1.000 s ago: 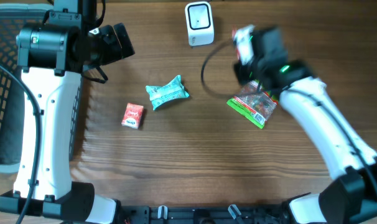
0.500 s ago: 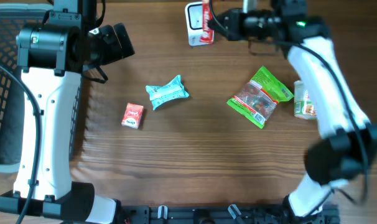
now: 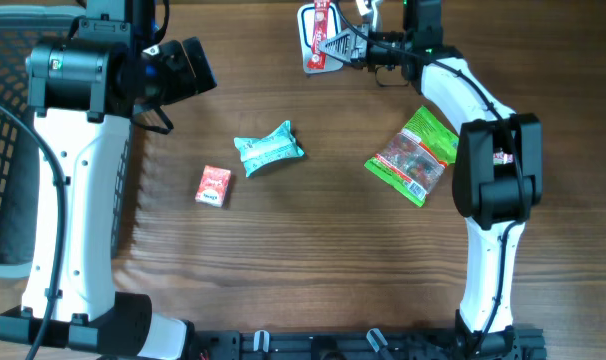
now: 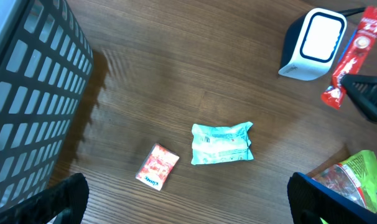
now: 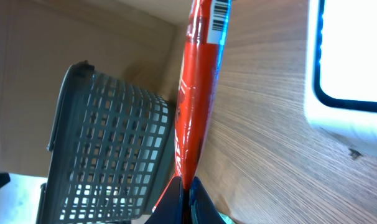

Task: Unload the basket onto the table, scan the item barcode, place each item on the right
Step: 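Hold the Nescafe stick in front of the white scanner, then carry the Nescafe stick right and drop it by the snack bag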

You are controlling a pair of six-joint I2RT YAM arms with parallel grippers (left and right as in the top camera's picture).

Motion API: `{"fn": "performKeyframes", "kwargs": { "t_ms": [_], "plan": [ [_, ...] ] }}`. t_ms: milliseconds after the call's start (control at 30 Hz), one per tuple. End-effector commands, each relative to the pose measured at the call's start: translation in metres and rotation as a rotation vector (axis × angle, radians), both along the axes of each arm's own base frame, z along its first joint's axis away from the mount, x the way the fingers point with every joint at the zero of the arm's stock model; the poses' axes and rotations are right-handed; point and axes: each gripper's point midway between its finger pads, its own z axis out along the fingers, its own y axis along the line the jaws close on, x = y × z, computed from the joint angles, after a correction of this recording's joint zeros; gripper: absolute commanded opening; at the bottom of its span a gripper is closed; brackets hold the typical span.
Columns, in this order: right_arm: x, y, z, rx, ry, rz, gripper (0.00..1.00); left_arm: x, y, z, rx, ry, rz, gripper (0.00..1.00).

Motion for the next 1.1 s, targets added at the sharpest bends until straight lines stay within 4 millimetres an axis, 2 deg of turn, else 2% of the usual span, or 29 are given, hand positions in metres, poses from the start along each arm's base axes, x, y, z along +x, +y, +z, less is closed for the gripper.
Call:
{"fn": "performKeyframes", "kwargs": {
  "t_ms": [0,167,300,433,667,800,933,1067],
  "plan": [
    [-0.003,-0.001,0.001,0.042,0.042,0.033,0.04,0.0,0.001,0.001,0.006,-0.002,-0.015,1.0],
    [-0.009,0.007,-0.003,0.039,0.042,0.053,0.04,0.0,0.001,0.001,0.006,-0.002,-0.015,1.0],
    [-0.007,0.005,-0.018,-0.004,0.028,0.019,0.04,0.0,0.001,0.001,0.006,-0.002,-0.015,1.0],
    [-0.003,0.002,-0.025,-0.029,0.028,-0.01,0.04,0.0,0.001,0.001,0.006,-0.002,-0.015,1.0],
    [-0.002,-0.002,-0.06,-0.074,0.107,-0.046,0.04,0.0,0.001,0.001,0.006,-0.002,-0.015,1.0],
    [-0.006,0.0,-0.066,-0.065,0.109,-0.018,0.04,0.0,0.001,0.001,0.006,-0.002,-0.015,1.0],
    [-0.004,-0.001,-0.049,-0.063,0.078,-0.024,0.04,0.0,0.001,0.001,0.006,-0.002,-0.015,1.0],
    [-0.012,-0.008,-0.007,-0.092,0.021,-0.023,0.04,0.0,0.001,0.001,0.006,-0.002,-0.015,1.0]
  ]
}}
